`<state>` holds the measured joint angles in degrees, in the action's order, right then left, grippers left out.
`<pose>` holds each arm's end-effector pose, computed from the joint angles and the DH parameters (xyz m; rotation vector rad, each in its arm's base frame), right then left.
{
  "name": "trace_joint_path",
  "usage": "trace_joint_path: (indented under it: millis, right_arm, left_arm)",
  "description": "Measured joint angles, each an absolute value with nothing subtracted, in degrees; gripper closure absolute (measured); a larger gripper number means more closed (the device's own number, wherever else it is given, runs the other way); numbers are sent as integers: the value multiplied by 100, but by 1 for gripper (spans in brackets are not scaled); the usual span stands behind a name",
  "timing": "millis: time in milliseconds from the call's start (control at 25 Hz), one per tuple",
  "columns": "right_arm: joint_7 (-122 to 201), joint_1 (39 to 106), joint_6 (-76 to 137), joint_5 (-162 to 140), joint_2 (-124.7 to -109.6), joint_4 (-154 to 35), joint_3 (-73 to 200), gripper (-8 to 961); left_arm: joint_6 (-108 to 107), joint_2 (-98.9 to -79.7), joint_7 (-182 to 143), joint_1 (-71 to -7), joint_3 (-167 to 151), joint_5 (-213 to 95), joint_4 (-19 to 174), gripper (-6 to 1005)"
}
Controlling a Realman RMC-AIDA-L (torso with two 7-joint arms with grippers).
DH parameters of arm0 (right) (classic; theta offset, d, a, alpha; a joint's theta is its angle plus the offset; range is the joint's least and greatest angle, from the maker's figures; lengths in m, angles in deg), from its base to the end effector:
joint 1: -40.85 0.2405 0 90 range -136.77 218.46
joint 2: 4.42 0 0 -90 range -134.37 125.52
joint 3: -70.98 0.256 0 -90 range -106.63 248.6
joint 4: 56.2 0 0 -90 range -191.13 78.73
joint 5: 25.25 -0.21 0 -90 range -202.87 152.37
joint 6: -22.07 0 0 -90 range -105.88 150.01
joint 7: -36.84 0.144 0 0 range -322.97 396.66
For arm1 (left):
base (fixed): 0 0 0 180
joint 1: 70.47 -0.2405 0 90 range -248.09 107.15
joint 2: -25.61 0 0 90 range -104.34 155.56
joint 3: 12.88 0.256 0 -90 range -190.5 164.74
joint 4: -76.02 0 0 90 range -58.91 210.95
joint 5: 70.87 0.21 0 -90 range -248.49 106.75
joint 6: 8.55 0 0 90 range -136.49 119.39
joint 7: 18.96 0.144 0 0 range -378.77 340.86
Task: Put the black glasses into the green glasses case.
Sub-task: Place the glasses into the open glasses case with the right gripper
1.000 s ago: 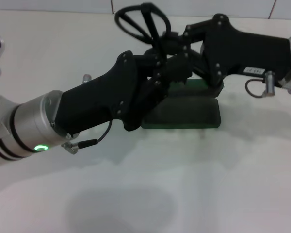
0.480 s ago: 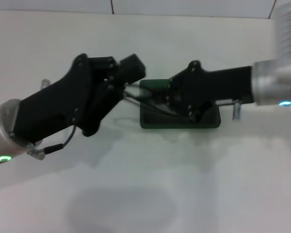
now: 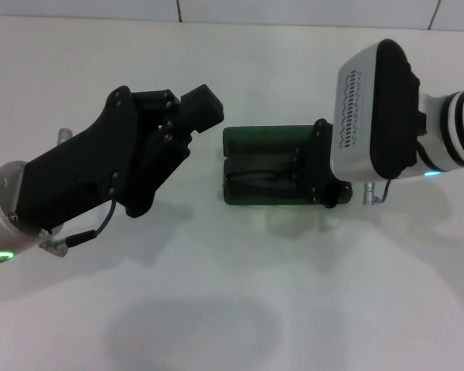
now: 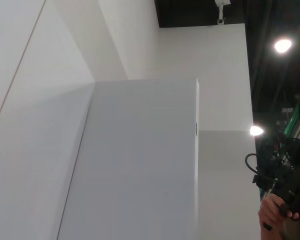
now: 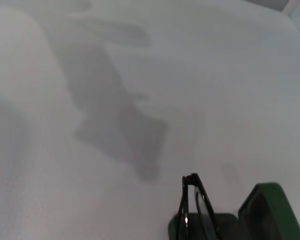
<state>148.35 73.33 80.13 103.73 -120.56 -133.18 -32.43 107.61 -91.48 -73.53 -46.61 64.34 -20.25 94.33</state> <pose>0.1178 0.3504 -0.0711 -2.7966 -0.2764 -0.1729 -0.2137 0.2508 0.0100 -2.3797 -0.1800 -1.8358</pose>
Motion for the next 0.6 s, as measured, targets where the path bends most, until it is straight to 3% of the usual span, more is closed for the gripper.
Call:
trace_joint_path:
  millis: [600]
  right_arm:
    - [14863,7363,7489,10852,-12061,-13004,-3457,894]
  left_arm:
    - [10720,-9185,-7327,-4644,6415,-2066,9388,963]
